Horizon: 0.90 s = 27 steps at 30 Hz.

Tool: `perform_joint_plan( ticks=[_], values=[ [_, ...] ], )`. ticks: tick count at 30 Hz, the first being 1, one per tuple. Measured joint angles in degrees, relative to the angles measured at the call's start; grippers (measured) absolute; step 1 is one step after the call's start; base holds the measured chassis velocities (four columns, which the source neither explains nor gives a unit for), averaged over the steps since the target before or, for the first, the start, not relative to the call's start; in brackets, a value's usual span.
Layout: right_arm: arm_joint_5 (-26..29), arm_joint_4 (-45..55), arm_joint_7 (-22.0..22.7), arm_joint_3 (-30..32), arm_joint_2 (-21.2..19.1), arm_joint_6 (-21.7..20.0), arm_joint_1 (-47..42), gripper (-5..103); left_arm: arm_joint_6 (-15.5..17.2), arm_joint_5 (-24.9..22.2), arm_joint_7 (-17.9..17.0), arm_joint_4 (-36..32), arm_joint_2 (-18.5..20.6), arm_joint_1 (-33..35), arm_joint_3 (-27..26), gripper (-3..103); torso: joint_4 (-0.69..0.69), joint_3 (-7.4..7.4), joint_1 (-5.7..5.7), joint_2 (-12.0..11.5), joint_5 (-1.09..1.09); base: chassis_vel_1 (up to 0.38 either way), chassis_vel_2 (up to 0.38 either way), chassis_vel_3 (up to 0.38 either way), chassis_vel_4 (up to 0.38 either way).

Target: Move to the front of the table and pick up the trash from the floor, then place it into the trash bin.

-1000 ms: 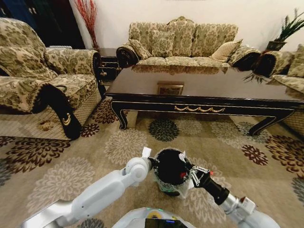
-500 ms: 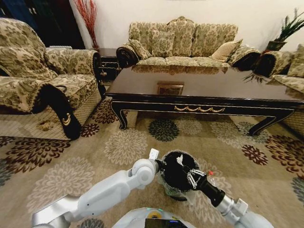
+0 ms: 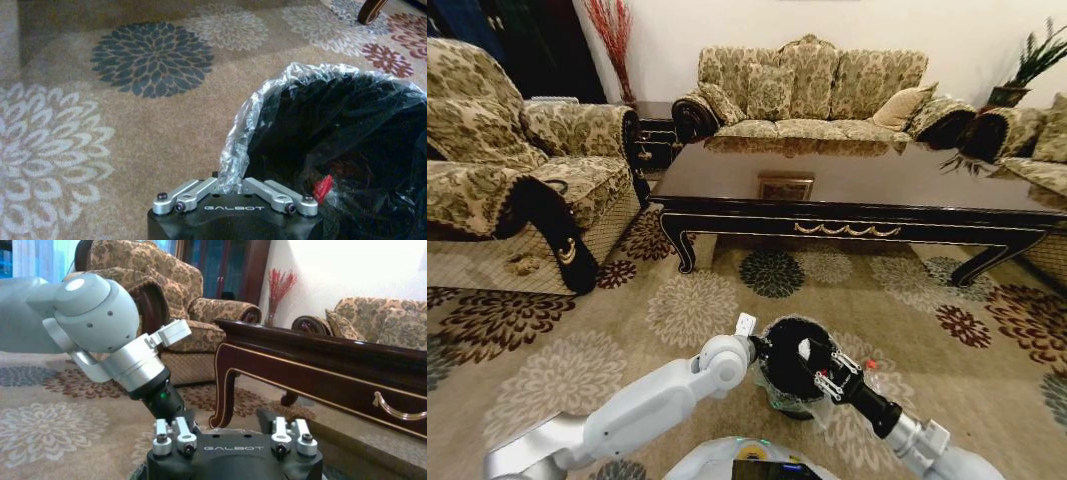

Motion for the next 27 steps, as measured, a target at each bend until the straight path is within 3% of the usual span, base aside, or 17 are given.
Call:
perform_joint_plan(
  ticks=[2, 4, 7, 10, 17, 22, 27],
  values=[
    [0.0, 0.1, 0.0, 0.1, 0.2, 0.0, -0.1, 73, 0.0, 0.0, 0.1, 0.0, 0.4, -0.2, -0.1, 2, 0.0, 0.0, 0.0, 0.0, 0.0, 0.0, 0.0, 0.0, 0.0],
    [0.1, 0.1, 0.0, 0.1, 0.3, 0.0, -0.1, 73, 0.0, 0.0, 0.1, 0.0, 0.5, -0.1, -0.3, 2, -0.01, 0.0, 0.0, 0.0, 0.0, 0.0, 0.0, 0.0, 0.0],
    [0.7, -0.5, 0.2, 0.5, 1.1, 0.1, 0.5, 89, 0.0, 0.2, -0.2, -0.6, 1.6, 1.3, -2.2, 2, 0.0, 0.0, 0.0, 0.0, -0.01, 0.0, 0.0, 0.0, 0.0],
    [1.2, -0.8, 0.5, 0.5, 1.9, 0.2, 1.0, 97, 0.0, 0.2, -0.1, -0.8, 2.6, 2.4, -4.0, 2, 0.0, 0.0, 0.0, 0.0, -0.01, 0.0, 0.0, 0.0, 0.0],
    [6.3, -1.3, 3.5, 1.1, 3.1, -0.6, 2.9, 100, 0.0, 0.8, 1.1, -1.8, 6.0, 6.7, -10.5, 2, 0.0, 0.0, 0.0, 0.0, 0.01, 0.0, 0.0, 0.0, 0.0],
    [10.3, -3.6, 11.0, 1.5, 3.0, -2.2, 5.6, 100, 0.0, 3.1, 2.7, -3.0, 9.3, 13.6, -18.7, 2, 0.02, 0.0, 0.0, 0.0, 0.0, 0.0, 0.0, 0.0, 0.0],
    [10.7, -7.8, 16.0, 1.5, 2.1, -4.0, 7.0, 100, 0.0, 3.7, 4.1, -3.5, 10.7, 17.0, -24.0, 2, -0.01, 0.0, 0.0, 0.0, 0.0, 0.0, 0.0, 0.0, 0.0]
  ],
)
